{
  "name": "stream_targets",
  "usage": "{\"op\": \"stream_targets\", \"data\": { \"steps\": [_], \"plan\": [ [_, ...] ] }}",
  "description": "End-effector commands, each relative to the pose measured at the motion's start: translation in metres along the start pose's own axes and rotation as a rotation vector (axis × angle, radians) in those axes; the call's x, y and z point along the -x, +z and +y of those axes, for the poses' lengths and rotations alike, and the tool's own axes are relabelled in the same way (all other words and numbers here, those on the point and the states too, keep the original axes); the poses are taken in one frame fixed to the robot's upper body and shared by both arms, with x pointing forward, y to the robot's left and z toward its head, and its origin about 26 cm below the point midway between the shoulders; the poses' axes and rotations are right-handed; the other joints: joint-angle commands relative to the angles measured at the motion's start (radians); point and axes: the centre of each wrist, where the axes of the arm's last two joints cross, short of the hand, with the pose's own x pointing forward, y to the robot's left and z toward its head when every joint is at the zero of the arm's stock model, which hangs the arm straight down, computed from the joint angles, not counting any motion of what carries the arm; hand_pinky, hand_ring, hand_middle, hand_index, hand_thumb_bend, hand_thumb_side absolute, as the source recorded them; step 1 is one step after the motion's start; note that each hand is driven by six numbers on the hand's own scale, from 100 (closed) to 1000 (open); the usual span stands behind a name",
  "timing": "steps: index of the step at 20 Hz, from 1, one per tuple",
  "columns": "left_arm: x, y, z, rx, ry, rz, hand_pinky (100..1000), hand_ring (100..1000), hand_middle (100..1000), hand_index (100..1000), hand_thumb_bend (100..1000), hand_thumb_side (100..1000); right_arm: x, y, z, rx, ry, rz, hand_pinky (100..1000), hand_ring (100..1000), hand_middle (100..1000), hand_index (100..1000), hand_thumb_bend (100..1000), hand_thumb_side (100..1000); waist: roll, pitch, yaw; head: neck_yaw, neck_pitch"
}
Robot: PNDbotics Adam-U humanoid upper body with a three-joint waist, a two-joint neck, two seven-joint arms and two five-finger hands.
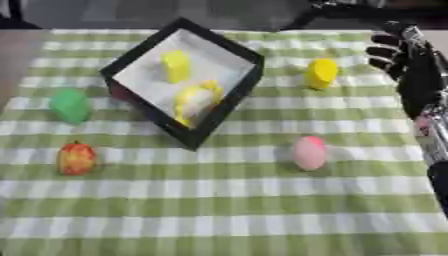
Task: Pick up objects on the table and place them in the box.
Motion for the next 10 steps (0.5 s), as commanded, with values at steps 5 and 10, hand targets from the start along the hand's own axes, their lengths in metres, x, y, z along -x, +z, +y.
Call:
{"op": "stream_targets", "data": {
  "steps": [5, 10],
  "plan": [
    [-0.0073, -0.0035, 0.0006, 0.007, -0.005, -0.028, 810, 812, 777, 760, 327, 660, -0.0125, -0.0040, -0.0038, -0.003, 0.016, -0.036, 839, 785, 746, 855, 100, 806, -0.007, 0.008, -0.001, 0.008, 0.001],
    [-0.0085, -0.0044, 0.0006, 0.009, -0.007, -0.033, 810, 812, 777, 760, 326, 660, -0.0135, -0.0046, -0.0035, -0.005, 0.017, -0.039, 839, 785, 746, 855, 100, 808, -0.006, 0.015, -0.002, 0.015, 0.001]
  ]
}}
